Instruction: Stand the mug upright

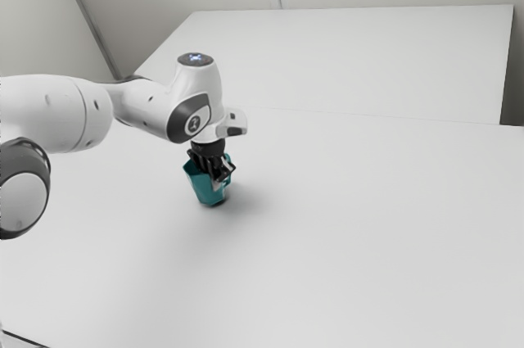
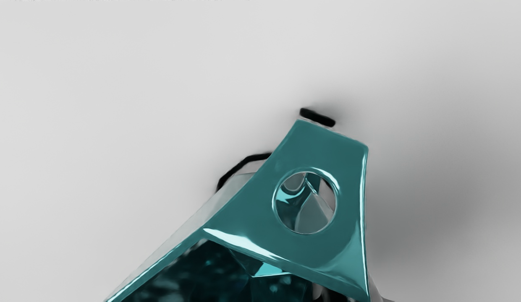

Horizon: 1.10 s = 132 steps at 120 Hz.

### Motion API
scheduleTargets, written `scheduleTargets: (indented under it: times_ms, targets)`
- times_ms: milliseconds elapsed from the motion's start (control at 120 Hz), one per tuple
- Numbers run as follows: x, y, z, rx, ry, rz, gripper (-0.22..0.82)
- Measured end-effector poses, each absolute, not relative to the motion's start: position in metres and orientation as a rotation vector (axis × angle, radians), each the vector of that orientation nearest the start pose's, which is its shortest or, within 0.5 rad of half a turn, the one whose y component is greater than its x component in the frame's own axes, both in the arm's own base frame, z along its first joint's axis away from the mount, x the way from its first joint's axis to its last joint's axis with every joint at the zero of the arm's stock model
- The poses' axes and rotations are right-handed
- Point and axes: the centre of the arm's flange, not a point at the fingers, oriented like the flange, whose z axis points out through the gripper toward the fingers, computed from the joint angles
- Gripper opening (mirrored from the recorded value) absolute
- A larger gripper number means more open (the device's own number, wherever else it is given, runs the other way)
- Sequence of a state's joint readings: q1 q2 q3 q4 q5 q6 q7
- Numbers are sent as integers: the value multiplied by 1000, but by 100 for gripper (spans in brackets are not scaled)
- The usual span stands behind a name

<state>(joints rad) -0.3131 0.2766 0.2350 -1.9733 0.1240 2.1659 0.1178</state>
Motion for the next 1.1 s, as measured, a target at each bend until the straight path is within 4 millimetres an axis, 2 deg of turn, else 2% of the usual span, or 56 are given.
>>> scheduleTargets:
  times_ms: [142, 333, 500, 767, 925, 1100]
  targets:
    - [595, -46, 326, -2941, 430, 125, -17]
    - [594, -46, 330, -2960, 435, 120, 24]
    - [594, -46, 350, -2969, 446, 69, 44]
    - [586, -36, 429, -2988, 421, -101, 56]
    - [595, -22, 486, -2967, 369, -153, 58]
    - [597, -17, 527, -2953, 325, -135, 60]
